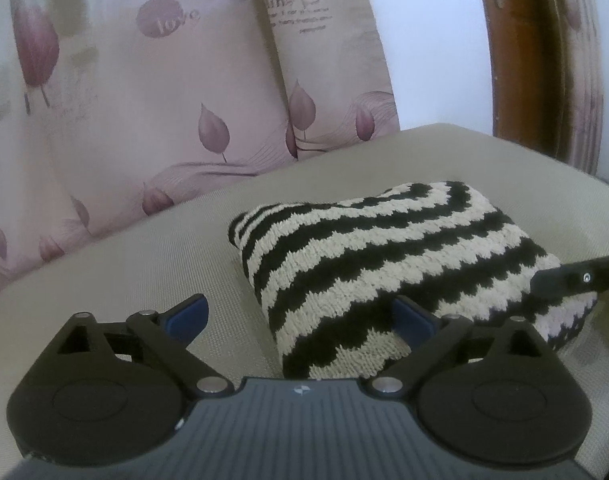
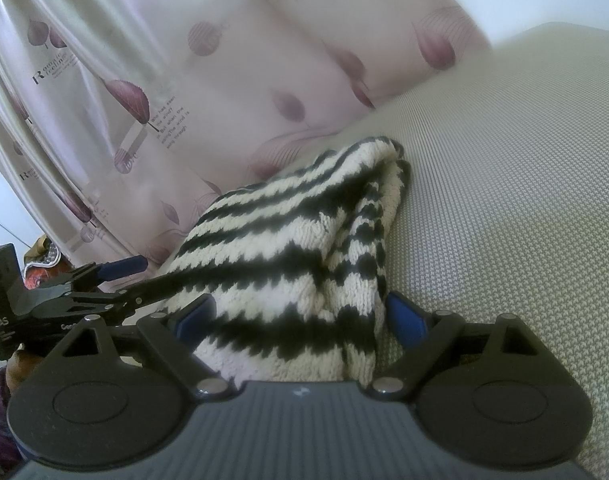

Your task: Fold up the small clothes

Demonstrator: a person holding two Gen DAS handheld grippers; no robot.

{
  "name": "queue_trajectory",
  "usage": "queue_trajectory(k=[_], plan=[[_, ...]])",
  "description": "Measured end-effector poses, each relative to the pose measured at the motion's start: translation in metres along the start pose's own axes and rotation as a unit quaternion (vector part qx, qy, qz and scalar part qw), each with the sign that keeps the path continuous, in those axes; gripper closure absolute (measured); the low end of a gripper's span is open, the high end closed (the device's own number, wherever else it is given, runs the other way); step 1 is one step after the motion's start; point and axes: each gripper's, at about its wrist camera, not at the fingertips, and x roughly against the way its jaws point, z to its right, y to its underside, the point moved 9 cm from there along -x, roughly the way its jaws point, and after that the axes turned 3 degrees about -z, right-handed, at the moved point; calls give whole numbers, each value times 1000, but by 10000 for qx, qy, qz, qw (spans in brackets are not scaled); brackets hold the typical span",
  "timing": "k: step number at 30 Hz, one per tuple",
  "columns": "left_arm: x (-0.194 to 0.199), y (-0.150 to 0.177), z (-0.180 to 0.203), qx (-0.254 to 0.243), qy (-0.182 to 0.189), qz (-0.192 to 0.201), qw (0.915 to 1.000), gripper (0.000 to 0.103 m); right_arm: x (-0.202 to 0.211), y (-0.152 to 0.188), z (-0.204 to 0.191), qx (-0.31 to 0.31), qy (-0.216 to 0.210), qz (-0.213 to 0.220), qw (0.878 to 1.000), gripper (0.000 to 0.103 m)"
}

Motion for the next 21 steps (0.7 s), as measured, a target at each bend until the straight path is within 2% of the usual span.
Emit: queue_trajectory(k=[3, 7, 12, 16, 18, 19, 20, 21], plan=[[-5, 3, -5, 260, 181, -55, 9995, 4, 3, -2, 2, -145, 9, 39, 9999, 11], [-9, 6, -11, 566, 458, -39, 9973, 3, 14, -13, 9, -532, -135, 300, 9980, 11], [-15, 9, -18, 1063, 792, -45, 9912, 4, 17, -34, 8, -240, 70, 527, 9983, 12], [-21, 12, -23, 1492, 1015, -143, 9835, 4, 3, -53, 3, 86, 269, 463, 9985, 16], [-25, 14, -21, 1455, 975, -194, 9844, 3, -8, -58, 0, 331, 476, 348, 9977, 29], [-26, 15, -21, 1423, 950, -200, 9850, 2, -17, -60, -1, 494, 695, 234, 9961, 54], [-26, 16, -20, 1411, 942, -197, 9853, 2, -24, -61, -3, 690, 958, 129, 9929, 72], [-26, 16, -20, 1410, 938, -192, 9854, 2, -31, -62, -5, 944, 1220, 32, 9880, 74]])
